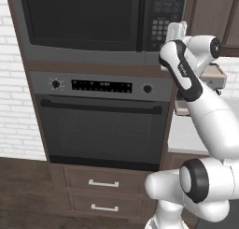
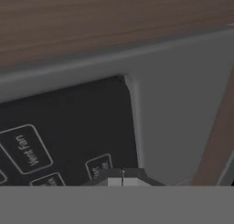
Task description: Open the microwave, place the bowl with waffle inside the microwave, then close the microwave door and turn it on.
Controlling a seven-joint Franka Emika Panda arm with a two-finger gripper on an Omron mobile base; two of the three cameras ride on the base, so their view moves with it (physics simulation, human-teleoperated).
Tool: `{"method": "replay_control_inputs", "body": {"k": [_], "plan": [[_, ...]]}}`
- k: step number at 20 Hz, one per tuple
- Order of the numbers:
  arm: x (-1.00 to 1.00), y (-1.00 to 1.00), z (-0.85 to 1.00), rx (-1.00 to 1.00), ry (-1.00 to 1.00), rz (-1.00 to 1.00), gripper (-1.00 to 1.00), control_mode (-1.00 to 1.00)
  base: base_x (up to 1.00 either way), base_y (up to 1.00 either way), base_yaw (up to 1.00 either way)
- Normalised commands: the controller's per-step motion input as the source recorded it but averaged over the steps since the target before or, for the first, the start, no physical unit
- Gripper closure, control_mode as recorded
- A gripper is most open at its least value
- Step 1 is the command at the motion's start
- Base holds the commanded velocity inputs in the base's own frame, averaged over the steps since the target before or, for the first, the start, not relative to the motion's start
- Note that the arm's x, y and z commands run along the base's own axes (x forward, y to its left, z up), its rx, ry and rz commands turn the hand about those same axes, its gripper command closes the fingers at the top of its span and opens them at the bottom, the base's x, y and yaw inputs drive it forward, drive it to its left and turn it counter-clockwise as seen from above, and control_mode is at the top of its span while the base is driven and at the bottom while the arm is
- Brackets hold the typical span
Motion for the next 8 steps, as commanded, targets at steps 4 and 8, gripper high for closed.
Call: {"method": "replay_control_inputs", "body": {"k": [4, 8], "plan": [[1.00, 0.00, -0.27, -0.02, -0.22, -0.03, 1.00, -1.00, 0.00, 0.00, 0.00], [1.00, 0.09, -0.94, -0.21, -0.26, -0.05, 1.00, -1.00, 0.00, 0.00, 0.00]]}}
